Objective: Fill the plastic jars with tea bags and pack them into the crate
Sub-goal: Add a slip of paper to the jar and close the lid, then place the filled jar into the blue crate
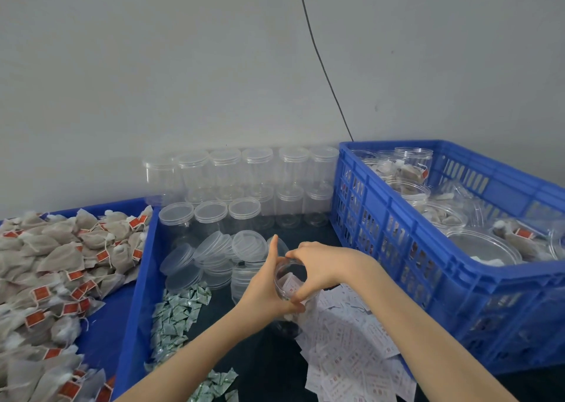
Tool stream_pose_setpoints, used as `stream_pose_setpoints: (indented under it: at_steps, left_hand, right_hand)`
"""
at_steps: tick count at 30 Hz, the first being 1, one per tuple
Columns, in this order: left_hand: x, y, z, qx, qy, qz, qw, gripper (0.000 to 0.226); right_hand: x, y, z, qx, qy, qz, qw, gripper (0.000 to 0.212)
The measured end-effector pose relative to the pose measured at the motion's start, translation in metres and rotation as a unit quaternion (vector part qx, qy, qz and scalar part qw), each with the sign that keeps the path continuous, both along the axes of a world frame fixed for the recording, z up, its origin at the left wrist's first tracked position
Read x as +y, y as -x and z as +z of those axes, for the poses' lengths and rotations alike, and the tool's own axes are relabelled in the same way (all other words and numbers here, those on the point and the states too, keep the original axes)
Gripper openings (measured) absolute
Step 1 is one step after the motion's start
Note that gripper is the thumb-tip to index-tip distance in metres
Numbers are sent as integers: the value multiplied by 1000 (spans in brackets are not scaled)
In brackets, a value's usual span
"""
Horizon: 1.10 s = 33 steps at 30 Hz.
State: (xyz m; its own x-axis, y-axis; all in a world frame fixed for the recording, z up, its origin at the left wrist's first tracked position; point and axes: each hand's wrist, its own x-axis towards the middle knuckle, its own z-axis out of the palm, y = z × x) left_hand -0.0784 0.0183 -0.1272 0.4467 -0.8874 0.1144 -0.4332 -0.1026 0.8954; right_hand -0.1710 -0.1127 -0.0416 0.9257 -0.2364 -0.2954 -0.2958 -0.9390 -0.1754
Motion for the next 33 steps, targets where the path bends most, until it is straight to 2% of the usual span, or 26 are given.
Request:
stream_pose_setpoints:
  at_steps: [8, 12, 16, 20, 25, 33]
  left_hand:
    - [0, -3, -4, 27, 7, -17, 999, 126]
    - [2, -7, -2, 52, 5, -18, 998, 123]
    - [3, -10, 3, 38, -9, 13, 999, 113]
    - [3, -12, 7, 15, 0, 69, 997, 92]
    - [7, -14, 8, 11, -13, 113, 994, 37]
    - [7, -5, 11, 10, -25, 89, 996, 28]
  right_hand:
    - [7, -8, 3, 38, 69, 13, 997, 68]
    - [5, -10, 8, 42, 79, 18, 996, 71]
    - [2, -13, 19, 50, 108, 39, 992, 73]
    - [-6, -10, 38, 34, 135, 34, 990, 71]
    - [-23, 2, 74, 0, 148, 17, 989, 72]
    - [-64, 36, 144, -100, 124, -63, 985, 74]
